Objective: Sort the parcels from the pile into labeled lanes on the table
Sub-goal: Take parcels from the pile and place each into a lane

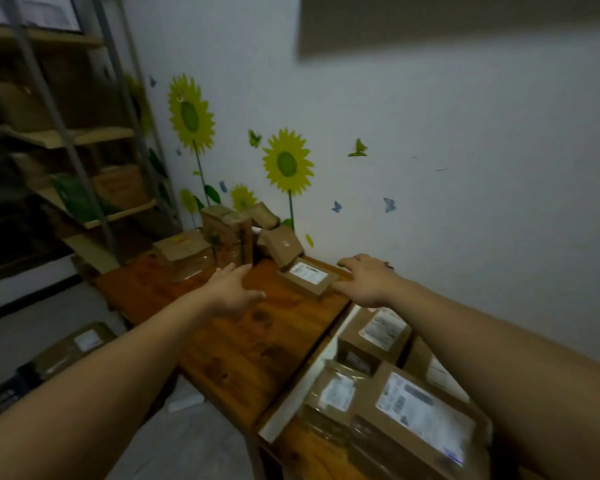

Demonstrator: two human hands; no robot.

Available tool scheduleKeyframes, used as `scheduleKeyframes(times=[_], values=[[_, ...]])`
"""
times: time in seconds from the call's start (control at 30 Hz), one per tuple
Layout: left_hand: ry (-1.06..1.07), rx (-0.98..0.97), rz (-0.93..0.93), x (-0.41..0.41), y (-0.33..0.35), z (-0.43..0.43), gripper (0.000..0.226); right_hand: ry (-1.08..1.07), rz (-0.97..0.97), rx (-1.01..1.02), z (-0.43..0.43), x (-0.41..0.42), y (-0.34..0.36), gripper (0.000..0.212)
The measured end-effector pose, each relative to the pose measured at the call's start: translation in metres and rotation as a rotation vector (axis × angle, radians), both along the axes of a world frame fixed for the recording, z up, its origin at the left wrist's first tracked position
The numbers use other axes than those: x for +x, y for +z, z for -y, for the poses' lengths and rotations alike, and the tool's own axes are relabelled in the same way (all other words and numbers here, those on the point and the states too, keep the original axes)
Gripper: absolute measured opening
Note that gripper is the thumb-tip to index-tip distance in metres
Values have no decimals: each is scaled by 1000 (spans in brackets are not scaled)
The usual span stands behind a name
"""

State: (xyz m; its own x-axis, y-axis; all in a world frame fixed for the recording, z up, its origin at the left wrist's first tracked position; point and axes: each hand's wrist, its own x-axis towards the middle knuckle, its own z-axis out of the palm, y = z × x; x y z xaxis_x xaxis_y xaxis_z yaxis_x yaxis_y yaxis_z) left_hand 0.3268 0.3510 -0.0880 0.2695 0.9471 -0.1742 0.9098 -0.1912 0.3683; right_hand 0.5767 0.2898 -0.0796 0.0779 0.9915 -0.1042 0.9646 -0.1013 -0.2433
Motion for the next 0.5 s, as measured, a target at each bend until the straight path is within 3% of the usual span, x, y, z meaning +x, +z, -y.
scheduleKeyframes(times=[0.23, 0.5], values=[[33, -54, 1, -34, -14, -130, 78, -19, -21, -38, -141, -24, -33, 63], [-137, -134, -66, -36, -48, -246, 79, -134, -94, -140, -235, -35, -79, 59]])
